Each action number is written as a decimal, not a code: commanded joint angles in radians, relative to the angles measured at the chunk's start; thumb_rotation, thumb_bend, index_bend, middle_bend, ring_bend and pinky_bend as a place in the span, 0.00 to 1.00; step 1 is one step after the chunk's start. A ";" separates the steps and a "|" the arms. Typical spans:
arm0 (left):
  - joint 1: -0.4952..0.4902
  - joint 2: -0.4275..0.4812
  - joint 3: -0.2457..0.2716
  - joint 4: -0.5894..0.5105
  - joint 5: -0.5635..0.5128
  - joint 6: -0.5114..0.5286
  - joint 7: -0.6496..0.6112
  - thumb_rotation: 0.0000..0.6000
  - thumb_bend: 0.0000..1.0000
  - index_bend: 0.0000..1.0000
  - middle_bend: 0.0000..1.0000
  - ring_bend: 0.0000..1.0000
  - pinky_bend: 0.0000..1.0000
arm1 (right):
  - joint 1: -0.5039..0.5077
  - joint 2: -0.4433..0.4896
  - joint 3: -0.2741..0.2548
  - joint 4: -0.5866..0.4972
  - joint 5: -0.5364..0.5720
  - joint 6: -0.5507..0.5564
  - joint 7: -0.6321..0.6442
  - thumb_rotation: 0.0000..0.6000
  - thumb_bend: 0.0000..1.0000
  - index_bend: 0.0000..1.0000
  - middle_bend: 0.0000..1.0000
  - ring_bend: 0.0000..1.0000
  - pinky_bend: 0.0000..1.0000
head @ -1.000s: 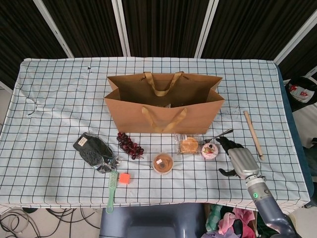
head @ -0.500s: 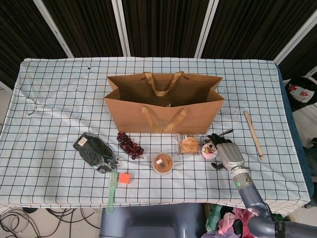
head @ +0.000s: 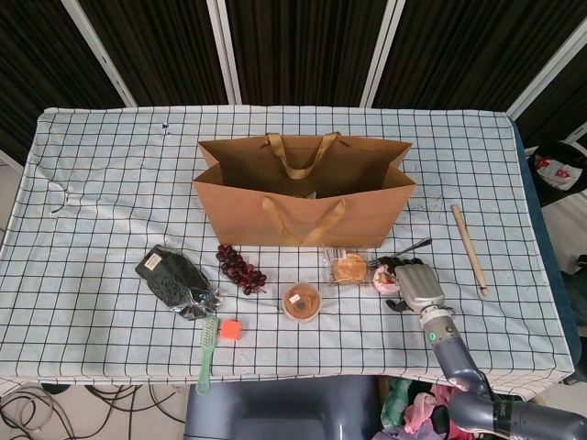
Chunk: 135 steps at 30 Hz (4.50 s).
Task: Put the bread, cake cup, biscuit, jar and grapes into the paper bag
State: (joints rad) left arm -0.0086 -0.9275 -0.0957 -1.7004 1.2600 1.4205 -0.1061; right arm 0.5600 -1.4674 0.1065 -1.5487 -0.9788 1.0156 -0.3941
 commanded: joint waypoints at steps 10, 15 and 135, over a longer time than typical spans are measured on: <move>-0.001 -0.001 -0.001 -0.001 -0.003 -0.001 0.004 1.00 0.10 0.01 0.08 0.00 0.06 | -0.024 -0.007 0.016 0.001 -0.095 0.057 0.095 1.00 0.45 0.39 0.39 0.40 0.26; 0.000 -0.001 -0.001 -0.002 -0.006 0.000 0.006 1.00 0.10 0.01 0.08 0.00 0.06 | -0.063 0.067 0.022 -0.082 -0.162 0.122 0.158 1.00 0.45 0.39 0.38 0.40 0.26; -0.021 -0.008 0.000 0.006 -0.023 -0.041 0.031 1.00 0.10 0.01 0.08 0.00 0.05 | 0.104 -0.035 0.029 -0.197 0.106 0.110 -0.226 1.00 0.23 0.06 0.06 0.14 0.21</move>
State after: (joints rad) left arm -0.0296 -0.9357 -0.0956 -1.6940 1.2369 1.3802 -0.0753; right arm 0.6551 -1.4906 0.1299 -1.7588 -0.8821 1.1314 -0.6122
